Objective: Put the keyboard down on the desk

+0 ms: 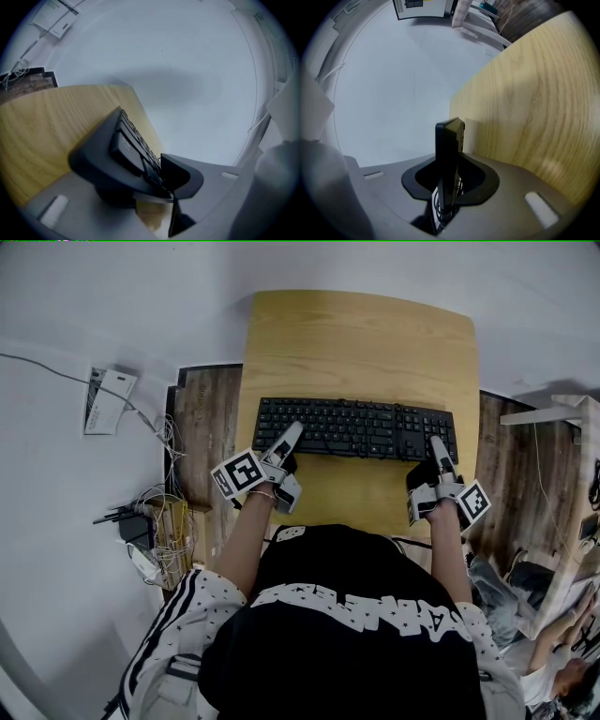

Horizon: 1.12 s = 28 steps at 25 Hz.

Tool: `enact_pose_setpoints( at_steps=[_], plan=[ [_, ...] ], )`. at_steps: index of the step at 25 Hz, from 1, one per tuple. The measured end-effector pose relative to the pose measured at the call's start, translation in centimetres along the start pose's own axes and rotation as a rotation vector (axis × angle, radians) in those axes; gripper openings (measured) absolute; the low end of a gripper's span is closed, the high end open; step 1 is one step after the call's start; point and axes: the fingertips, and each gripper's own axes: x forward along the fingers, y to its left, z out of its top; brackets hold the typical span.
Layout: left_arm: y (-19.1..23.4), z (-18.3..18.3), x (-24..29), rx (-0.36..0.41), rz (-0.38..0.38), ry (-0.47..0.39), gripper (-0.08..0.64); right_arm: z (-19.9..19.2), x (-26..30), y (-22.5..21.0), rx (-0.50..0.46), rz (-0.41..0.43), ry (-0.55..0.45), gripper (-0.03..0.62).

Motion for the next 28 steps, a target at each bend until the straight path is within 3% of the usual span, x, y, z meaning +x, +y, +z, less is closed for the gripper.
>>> enact_pose_setpoints(
  at_steps=[28],
  plan=[
    [0.67,-0.41,0.19,0.006,0.046,0.041,0.150,-0.09,-0.04,-1.08,-0.028,-0.056,0.023,0.097]
  ],
)
